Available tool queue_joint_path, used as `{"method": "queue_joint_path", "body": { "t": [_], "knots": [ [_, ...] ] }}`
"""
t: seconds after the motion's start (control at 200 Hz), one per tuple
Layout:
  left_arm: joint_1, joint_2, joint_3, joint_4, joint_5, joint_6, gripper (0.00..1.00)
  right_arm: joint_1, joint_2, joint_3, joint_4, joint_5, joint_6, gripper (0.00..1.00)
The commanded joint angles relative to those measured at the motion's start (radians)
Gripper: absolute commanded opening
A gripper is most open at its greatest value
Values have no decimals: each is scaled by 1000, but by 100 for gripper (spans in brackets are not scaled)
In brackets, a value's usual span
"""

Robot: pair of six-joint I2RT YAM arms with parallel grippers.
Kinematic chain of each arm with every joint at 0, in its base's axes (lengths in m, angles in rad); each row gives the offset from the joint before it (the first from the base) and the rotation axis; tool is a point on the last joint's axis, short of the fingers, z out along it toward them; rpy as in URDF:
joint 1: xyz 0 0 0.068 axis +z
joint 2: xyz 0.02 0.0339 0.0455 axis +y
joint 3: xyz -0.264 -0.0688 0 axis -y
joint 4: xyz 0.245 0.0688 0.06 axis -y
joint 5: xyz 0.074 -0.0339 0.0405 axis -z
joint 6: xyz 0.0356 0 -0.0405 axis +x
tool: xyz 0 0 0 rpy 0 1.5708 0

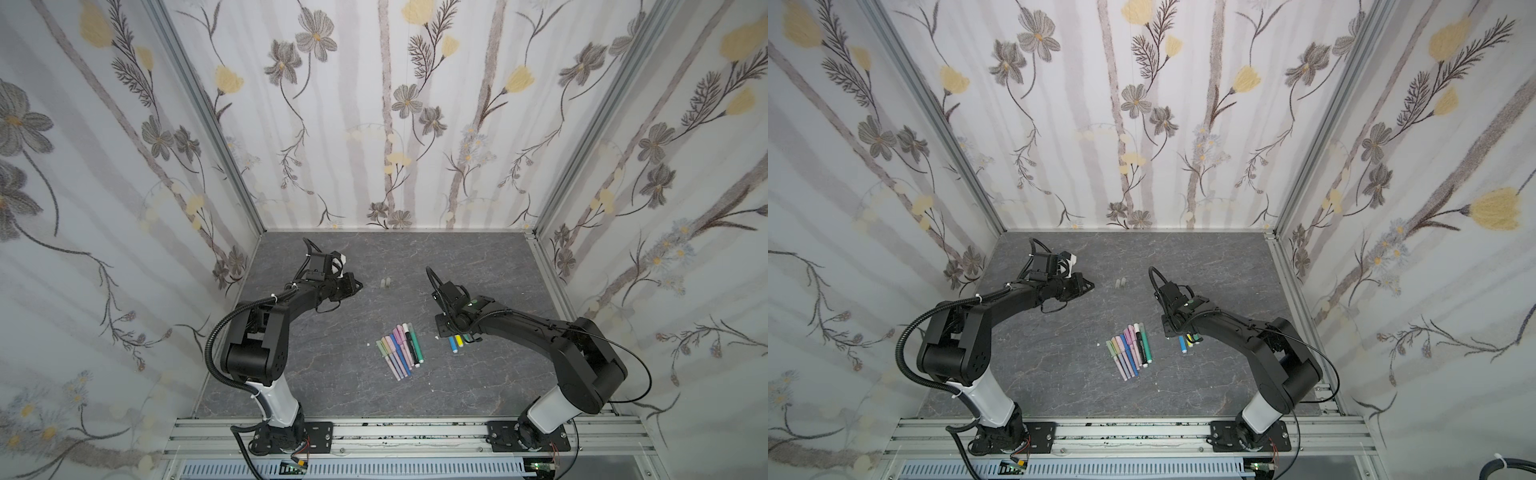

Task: Open the pen caps
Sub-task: 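Lower the cap toward the other caps while the right sets the highlighter down, then open the left gripper to drop the cap beside the other caps, then move the right gripper over the pen row while the left arm draws back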

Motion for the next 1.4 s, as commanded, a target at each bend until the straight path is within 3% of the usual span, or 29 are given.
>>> {"method": "queue_joint_path", "body": {
  "t": [0.0, 0.21, 0.889, 1.154, 1.399],
  "knots": [
    [0, 46, 31, 32, 15, 0, 4, 1, -41, 21, -6, -16, -12, 27],
    [-15, 123, 86, 37, 24, -12, 6, 2, -70, 25, -13, -54, -12, 28],
    [-63, 287, 195, 64, 37, -53, 24, 5, -75, -35, 37, -108, -1, 29],
    [-64, 282, 194, 68, 31, -53, 27, 33, -63, -29, 58, -134, 12, 29],
    [-55, 183, 142, 67, 38, -48, 27, 110, -14, -7, 93, -163, 62, 30]
  ]
}}
